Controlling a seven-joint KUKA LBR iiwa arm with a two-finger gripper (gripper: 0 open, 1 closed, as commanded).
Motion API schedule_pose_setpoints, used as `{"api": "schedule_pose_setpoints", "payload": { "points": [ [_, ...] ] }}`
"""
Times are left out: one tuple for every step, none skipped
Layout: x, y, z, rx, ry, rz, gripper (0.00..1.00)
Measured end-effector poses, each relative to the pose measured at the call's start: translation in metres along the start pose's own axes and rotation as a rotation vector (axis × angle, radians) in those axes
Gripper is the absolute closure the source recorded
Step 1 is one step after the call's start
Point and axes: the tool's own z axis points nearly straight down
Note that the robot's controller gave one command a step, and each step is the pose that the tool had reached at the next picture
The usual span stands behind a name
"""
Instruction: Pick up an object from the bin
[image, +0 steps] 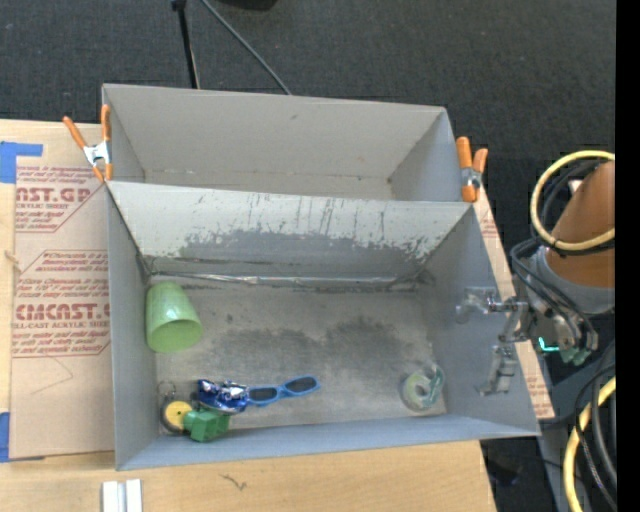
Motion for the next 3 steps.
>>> {"api": "schedule_pose_setpoints", "payload": {
  "points": [
    [-0.005, 0.018, 0.107, 0.0, -0.006, -0.427, 0.0],
    [-0.009, 0.04, 0.132, 0.004, -0.013, -0.784, 0.0],
    [-0.008, 0.04, 0.133, 0.004, -0.01, -0.782, 1.0]
  ]
}}
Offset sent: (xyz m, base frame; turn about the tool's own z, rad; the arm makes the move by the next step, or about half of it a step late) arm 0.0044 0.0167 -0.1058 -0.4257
